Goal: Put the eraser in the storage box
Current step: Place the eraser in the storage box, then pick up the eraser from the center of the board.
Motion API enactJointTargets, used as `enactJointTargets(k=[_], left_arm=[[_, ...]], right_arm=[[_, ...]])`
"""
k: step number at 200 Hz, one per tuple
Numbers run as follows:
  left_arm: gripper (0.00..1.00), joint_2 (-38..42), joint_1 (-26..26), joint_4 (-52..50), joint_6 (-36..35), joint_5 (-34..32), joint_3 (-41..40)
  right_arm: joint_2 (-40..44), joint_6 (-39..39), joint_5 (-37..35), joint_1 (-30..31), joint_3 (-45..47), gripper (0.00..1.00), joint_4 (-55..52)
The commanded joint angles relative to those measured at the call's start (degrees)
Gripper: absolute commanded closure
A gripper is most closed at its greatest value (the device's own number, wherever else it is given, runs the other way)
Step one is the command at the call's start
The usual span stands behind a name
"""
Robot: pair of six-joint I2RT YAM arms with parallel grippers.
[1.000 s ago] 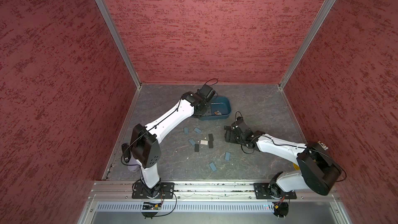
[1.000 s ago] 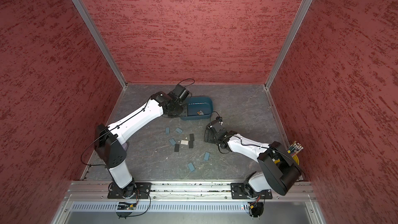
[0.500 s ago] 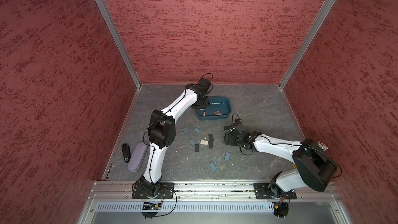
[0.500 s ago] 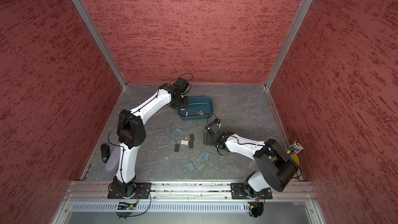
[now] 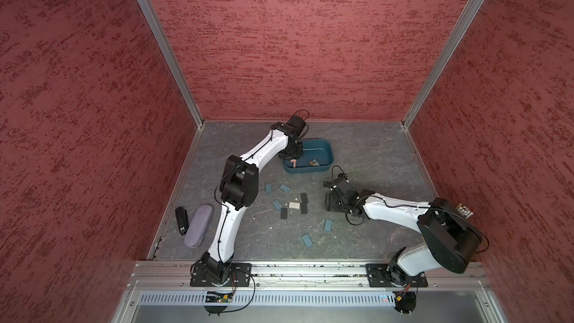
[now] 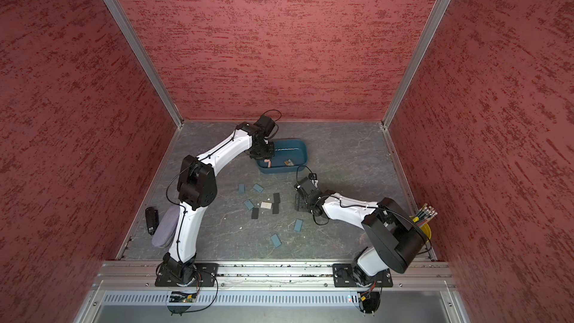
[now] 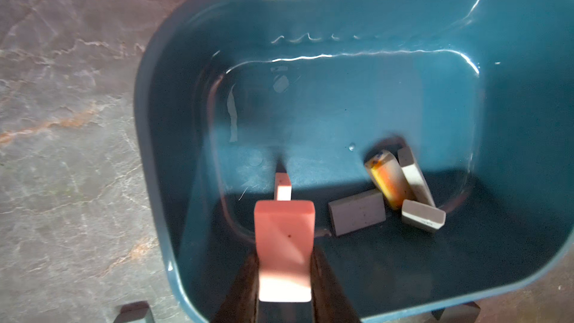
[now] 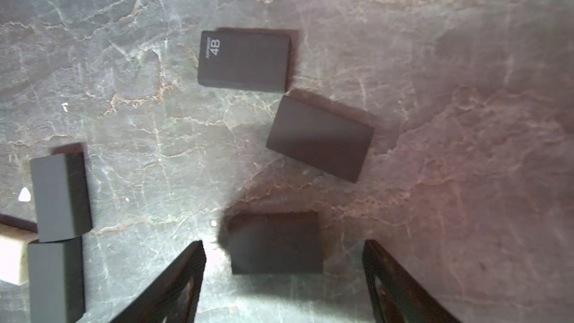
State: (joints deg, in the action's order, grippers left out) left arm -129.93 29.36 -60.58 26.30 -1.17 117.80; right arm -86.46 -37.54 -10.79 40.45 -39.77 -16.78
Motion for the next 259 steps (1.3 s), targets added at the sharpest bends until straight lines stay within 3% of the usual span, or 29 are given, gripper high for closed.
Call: enactJointTargets(k=[1,45,105,152,212,259], left_arm=[[0.68,-1.12,0.32,-0.07,-0.55,0.58,1.27],[0.59,-0.95,0.63,0.02,-0.63,1.30,1.07],[0.26,1.87,1.20,-1.12,-1.08,1.24,3.48],[0.02,10.69,0.89,-1.84,-0.82,0.12,1.50],[0.00,24.50,-1.33,-1.58,2.39,0.63,-13.02],[0.00,34.26,-1.34,-0.97,2.65,-0.87,-25.60]], right_arm=[[-0.67,-0.06,-2.44,0.55,-1.80,0.22,-1.83],[-1.30,0.01,-2.62,0.68,-2.51,0.24,-2.38],[-1.79,0.10,-2.44,1.10,-3.19,0.30,-2.44],[-2.49,0.01,-3.11,1.50,-3.21,0.34,-3.25],[-5.04,0.49,-3.54,2.36,-4.34,0.38,-4.16],[-5.91,0.54,-4.01,2.62,-4.98,0.48,-5.19]])
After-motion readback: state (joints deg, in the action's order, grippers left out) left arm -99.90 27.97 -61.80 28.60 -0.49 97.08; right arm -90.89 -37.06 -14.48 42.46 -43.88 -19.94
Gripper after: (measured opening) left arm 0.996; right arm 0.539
